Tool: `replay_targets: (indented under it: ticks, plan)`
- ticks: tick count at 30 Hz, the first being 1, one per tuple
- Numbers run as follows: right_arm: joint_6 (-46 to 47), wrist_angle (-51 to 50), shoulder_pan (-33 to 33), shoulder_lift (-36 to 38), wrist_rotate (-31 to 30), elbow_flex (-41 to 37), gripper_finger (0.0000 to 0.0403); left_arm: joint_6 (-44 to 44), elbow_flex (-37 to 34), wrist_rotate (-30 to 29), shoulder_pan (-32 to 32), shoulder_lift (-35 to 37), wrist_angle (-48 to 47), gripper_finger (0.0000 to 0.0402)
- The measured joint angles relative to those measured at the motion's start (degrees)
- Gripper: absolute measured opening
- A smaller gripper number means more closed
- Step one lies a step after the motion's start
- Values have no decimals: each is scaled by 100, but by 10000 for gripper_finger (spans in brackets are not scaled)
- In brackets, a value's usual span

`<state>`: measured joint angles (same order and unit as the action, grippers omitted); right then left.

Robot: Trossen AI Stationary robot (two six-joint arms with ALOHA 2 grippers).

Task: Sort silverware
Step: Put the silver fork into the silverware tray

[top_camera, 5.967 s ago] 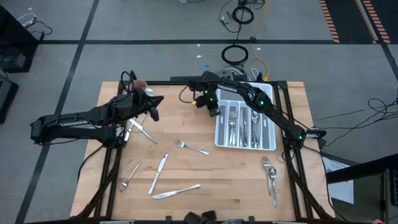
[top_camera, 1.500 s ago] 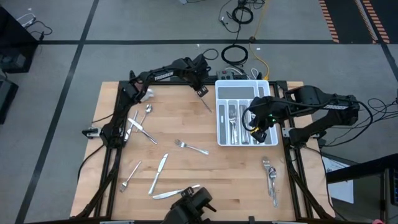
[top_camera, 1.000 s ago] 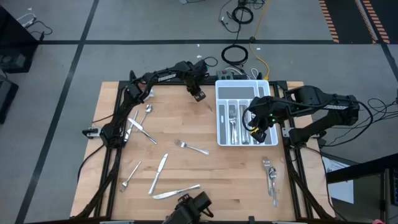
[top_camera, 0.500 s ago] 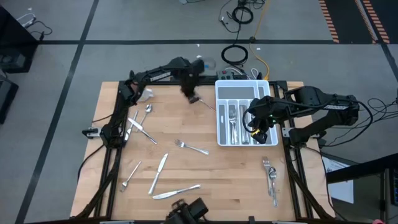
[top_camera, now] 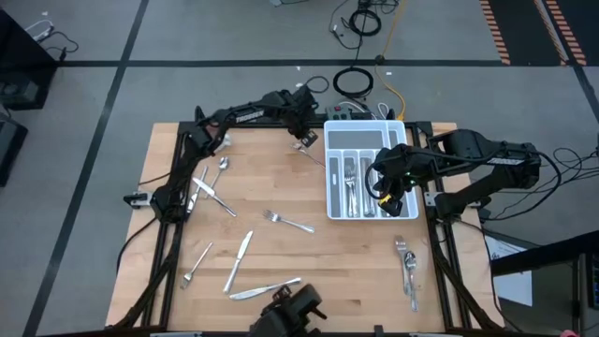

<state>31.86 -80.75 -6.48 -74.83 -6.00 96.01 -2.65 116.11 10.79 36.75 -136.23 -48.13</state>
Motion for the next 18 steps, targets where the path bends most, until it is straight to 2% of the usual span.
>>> replay_targets:
  ticks: [8,11,15,18]
  plan:
    - [15,22,2,0,2,0,0,382,-10,417,-54,-192,-1740,0]
    - [-12,51,2,0,2,0,0,696,-27,382,-119,-108,-3092,0]
    - [-310,112,2,0,-2,0,0,1085,-44,334,-350,5,-4218,0]
    - [-660,298,2,-2,-135,0,0,1055,-222,416,-538,382,-4153,0]
